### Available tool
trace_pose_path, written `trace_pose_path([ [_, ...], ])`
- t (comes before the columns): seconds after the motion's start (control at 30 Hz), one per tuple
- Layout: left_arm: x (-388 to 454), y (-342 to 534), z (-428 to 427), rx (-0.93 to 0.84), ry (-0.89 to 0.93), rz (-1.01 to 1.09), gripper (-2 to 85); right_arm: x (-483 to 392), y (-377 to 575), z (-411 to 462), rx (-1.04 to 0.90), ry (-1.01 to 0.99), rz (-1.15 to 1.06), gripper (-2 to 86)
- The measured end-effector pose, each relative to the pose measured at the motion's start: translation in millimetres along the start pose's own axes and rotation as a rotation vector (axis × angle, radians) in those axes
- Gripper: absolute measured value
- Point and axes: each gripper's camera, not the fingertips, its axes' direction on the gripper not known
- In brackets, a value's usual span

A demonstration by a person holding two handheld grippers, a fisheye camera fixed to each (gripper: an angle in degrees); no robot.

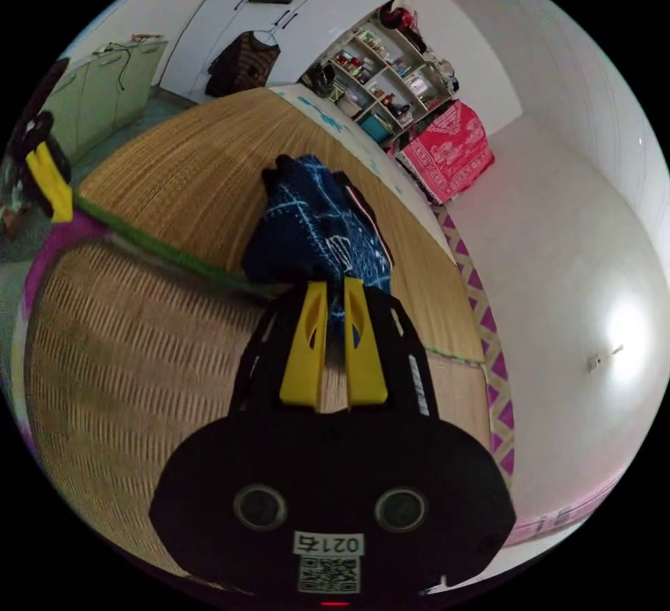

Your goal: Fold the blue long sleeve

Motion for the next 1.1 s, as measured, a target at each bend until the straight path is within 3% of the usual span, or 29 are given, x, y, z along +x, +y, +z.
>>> trace_pose_path([
  [0.23,33.9,-22.4,39.8,-0.07,0.31,0.025,-0.9,-69.8,166.9,-78.3,-0.224,-0.038,-0.06,3.3],
  [0.43,70.9,-33.1,55.3,-0.1,0.329,0.063,-0.9,-124.6,246.4,-178.3,-0.268,0.029,0.058,4.4],
  [0.57,80.1,-40.4,53.3,-0.114,0.319,0.09,-0.9,-121.9,269.0,-244.5,-0.38,-0.06,0.176,7.3],
  [0.67,78.5,-42.9,47.7,-0.096,0.297,0.088,-0.9,-98.8,264.1,-290.4,-0.211,-0.136,0.359,10.9],
  [0.73,75.1,-43.4,46.5,-0.099,0.301,0.073,-0.9,-99.5,247.9,-291.6,-0.135,-0.173,0.361,11.7],
  [0.9,74.0,-41.0,39.0,-0.091,0.302,0.076,-0.9,-123.8,202.4,-223.1,-0.164,-0.214,0.252,12.8],
  [1.0,71.2,-37.4,33.7,-0.09,0.288,0.08,-0.9,-109.3,204.1,-188.0,-0.206,-0.252,0.365,10.7],
  [1.1,65.4,-35.3,31.6,-0.089,0.29,0.066,-0.9,-80.3,223.9,-186.4,-0.191,-0.286,0.528,2.9],
])
